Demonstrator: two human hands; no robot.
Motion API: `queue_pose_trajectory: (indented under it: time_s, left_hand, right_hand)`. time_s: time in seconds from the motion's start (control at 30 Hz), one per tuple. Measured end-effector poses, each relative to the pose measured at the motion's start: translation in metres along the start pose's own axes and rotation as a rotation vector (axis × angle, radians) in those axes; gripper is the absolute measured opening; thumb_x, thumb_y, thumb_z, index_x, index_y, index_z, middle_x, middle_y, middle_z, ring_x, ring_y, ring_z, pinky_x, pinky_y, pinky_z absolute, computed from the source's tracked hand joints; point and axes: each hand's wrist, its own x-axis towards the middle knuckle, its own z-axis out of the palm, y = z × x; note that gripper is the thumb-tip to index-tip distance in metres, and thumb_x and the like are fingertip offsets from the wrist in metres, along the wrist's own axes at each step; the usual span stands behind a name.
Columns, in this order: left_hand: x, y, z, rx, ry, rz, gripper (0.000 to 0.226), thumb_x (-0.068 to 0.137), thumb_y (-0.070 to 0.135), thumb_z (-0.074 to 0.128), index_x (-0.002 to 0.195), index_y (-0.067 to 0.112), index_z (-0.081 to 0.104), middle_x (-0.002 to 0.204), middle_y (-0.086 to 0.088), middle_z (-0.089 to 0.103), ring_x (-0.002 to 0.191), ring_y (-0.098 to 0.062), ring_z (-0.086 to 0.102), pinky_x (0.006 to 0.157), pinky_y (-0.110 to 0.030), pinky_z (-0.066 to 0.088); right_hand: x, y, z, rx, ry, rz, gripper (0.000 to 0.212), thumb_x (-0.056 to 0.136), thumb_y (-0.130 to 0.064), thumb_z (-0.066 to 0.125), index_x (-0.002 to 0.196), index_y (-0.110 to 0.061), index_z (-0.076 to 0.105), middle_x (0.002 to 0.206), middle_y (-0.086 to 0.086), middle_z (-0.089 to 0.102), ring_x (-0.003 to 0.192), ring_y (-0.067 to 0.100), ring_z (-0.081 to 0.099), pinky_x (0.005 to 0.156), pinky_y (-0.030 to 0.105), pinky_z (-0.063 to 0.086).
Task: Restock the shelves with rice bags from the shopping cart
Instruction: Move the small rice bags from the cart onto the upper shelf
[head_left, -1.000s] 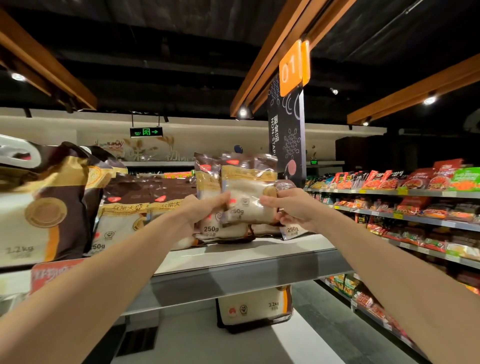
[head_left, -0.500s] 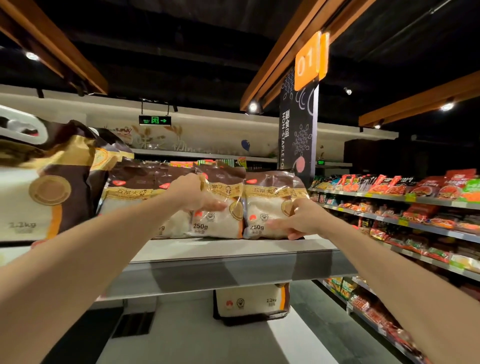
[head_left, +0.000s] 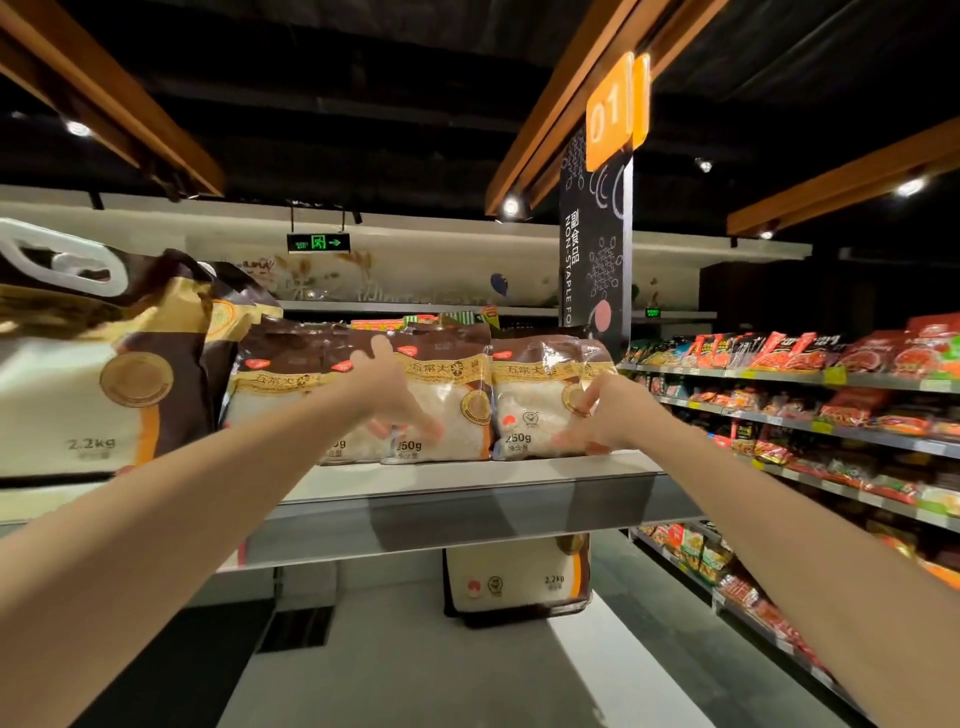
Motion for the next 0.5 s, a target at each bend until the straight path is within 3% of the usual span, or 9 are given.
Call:
queue_pose_trajectory:
  time_s: [0.03, 0.1, 0.17, 0.27, 0.33, 0.4, 0.5]
  left_hand:
    - [0.002, -0.003, 0.004, 0.11, 0.047, 0.07, 0.112, 0.066, 0.042, 0.089, 0.145, 0.004, 0.02, 0.14, -0.019, 0.036, 0.11, -0.027, 0.053, 0.064, -0.021, 0.055]
    - [0.003, -0.003, 0.014, 0.137, 0.054, 0.207, 0.058, 0.071, 0.039, 0.086, 0.106, 0.01, 0.05, 0.105, -0.007, 0.053, 0.084, -0.018, 0.053, 0.063, -0.021, 0.044]
    - [0.005, -0.001, 0.021, 0.112, -0.013, 0.267, 0.035, 0.077, 0.033, 0.082, 0.078, 0.014, 0.053, 0.079, -0.004, 0.056, 0.069, -0.018, 0.051, 0.061, -0.023, 0.041]
    - [0.003, 0.01, 0.019, 0.228, -0.05, 0.226, 0.039, 0.083, 0.037, 0.076, 0.095, 0.001, 0.065, 0.091, -0.016, 0.07, 0.086, -0.027, 0.068, 0.074, -0.034, 0.054]
    - [-0.007, 0.018, 0.021, 0.323, -0.014, 0.239, 0.027, 0.089, 0.027, 0.068, 0.095, 0.001, 0.065, 0.098, -0.02, 0.069, 0.09, -0.031, 0.068, 0.074, -0.037, 0.056]
    - [-0.019, 0.026, 0.03, 0.301, 0.081, 0.287, 0.012, 0.089, 0.016, 0.061, 0.094, 0.006, 0.065, 0.101, -0.011, 0.068, 0.088, -0.025, 0.065, 0.072, -0.035, 0.057]
    - [-0.04, 0.04, 0.052, -0.098, 0.171, 0.407, 0.026, 0.091, 0.025, 0.066, 0.115, 0.016, 0.063, 0.111, 0.001, 0.065, 0.096, -0.016, 0.061, 0.086, -0.036, 0.056]
  right_hand:
    - [-0.001, 0.0, 0.002, -0.076, 0.005, -0.035, 0.048, 0.073, -0.039, 0.082, 0.103, -0.005, 0.067, 0.093, 0.007, 0.066, 0.091, 0.02, 0.061, 0.082, 0.029, 0.052]
    - [0.003, 0.001, 0.008, -0.148, -0.038, -0.082, 0.04, 0.08, -0.04, 0.076, 0.101, -0.007, 0.071, 0.095, 0.006, 0.067, 0.094, 0.021, 0.06, 0.087, 0.032, 0.052]
    - [0.008, 0.004, 0.009, -0.127, -0.089, -0.099, 0.035, 0.084, -0.036, 0.073, 0.107, -0.01, 0.067, 0.1, 0.005, 0.065, 0.098, 0.021, 0.06, 0.089, 0.035, 0.052]
    - [0.01, 0.006, 0.006, -0.084, -0.148, -0.087, 0.033, 0.087, -0.035, 0.07, 0.111, -0.011, 0.066, 0.1, 0.002, 0.064, 0.098, 0.02, 0.059, 0.091, 0.034, 0.051]
    - [0.005, 0.006, 0.006, -0.043, -0.08, -0.099, 0.034, 0.089, -0.037, 0.067, 0.113, -0.012, 0.067, 0.103, -0.001, 0.066, 0.098, 0.017, 0.059, 0.09, 0.033, 0.051]
    - [-0.005, 0.006, 0.008, 0.182, 0.145, -0.113, 0.032, 0.089, -0.034, 0.068, 0.116, -0.017, 0.063, 0.102, -0.001, 0.067, 0.09, 0.014, 0.06, 0.076, 0.026, 0.05]
    - [-0.026, 0.008, 0.003, 0.768, 0.445, -0.111, 0.026, 0.089, -0.028, 0.068, 0.111, -0.016, 0.061, 0.091, 0.003, 0.066, 0.069, 0.01, 0.06, 0.053, 0.018, 0.046]
